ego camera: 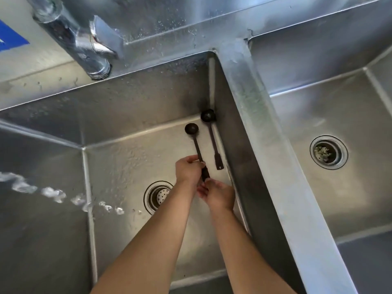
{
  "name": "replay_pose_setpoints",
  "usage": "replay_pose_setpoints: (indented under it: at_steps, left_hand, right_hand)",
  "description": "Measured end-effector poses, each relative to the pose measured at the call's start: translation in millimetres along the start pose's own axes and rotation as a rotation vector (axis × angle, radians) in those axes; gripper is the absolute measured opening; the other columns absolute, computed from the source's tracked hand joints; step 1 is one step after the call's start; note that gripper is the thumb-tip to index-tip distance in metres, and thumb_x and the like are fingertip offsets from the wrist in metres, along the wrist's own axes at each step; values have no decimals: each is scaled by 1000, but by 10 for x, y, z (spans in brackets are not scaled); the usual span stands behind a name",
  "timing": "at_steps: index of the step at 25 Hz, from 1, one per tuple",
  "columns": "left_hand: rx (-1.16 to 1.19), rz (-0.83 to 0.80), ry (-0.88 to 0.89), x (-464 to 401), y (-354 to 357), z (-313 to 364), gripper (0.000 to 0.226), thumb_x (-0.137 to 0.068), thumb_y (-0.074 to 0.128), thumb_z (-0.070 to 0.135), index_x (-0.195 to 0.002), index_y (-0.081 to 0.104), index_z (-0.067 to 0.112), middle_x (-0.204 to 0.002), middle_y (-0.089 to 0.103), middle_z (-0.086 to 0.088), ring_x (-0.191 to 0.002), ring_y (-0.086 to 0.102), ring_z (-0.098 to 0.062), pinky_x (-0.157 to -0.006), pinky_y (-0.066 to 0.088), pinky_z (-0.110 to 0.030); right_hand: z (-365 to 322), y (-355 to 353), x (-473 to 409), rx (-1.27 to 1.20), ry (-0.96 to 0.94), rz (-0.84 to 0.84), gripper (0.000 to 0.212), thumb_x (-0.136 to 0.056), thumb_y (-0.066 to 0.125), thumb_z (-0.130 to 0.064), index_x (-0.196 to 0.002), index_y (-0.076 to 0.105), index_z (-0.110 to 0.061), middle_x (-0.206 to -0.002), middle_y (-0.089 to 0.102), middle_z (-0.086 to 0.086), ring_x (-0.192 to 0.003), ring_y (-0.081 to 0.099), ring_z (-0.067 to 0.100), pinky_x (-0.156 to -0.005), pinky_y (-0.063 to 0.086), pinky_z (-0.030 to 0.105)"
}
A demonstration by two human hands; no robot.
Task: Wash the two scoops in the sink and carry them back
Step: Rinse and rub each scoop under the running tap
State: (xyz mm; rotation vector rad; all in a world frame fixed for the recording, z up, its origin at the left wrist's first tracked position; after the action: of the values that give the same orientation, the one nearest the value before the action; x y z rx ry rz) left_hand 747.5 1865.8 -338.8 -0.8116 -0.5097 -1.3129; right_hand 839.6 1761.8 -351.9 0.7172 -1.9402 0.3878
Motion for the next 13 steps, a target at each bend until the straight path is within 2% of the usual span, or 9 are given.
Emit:
replay_pose_setpoints:
  at_steps: [4, 8, 11, 13]
  left_hand:
    - [-108, 44, 51, -207, 9, 37, 30, -81, 70, 1, -109, 76, 10, -99, 78, -14, -92, 74, -29, -91, 60, -43]
    - [-266, 62, 120, -333, 18, 90, 33, -80, 75, 13, -112, 76, 18, -99, 79, -6, -94, 74, -23, -92, 58, -38]
    - [-362, 104, 184, -392, 14, 112, 28, -79, 80, 21, -106, 77, 22, -82, 74, 5, -86, 71, -16, -82, 54, -26]
    - [-407, 126, 228, -402, 21, 130, 26, -79, 80, 22, -105, 77, 21, -75, 68, 8, -80, 68, -15, -76, 49, -23]
  right_hand:
    - [78, 124, -198, -88, 8, -2, 13, -91, 60, 9, -90, 73, 9, -83, 76, 24, -62, 74, 25, -59, 61, 33]
    - [120, 146, -349, -155, 20, 37, 9, -91, 63, 9, -91, 72, 10, -82, 75, 25, -58, 71, 27, -54, 60, 33]
    - [132, 101, -445, -126, 20, 93, 7, -90, 67, 6, -90, 74, 5, -80, 77, 24, -60, 75, 28, -52, 60, 31]
    - [122, 97, -479, -93, 5, 115, 9, -90, 69, 2, -84, 75, 1, -72, 78, 18, -59, 76, 25, -51, 59, 29]
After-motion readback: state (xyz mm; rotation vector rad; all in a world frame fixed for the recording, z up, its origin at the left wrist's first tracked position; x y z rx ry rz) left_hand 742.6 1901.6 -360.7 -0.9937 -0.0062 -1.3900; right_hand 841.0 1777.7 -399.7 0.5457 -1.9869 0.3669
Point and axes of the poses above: each hand's wrist, its own x-axis away from the middle knuckle, its own y-axis out of the palm, z = x × y, the point moved 8 cm from there along -x, towards the middle knuckle
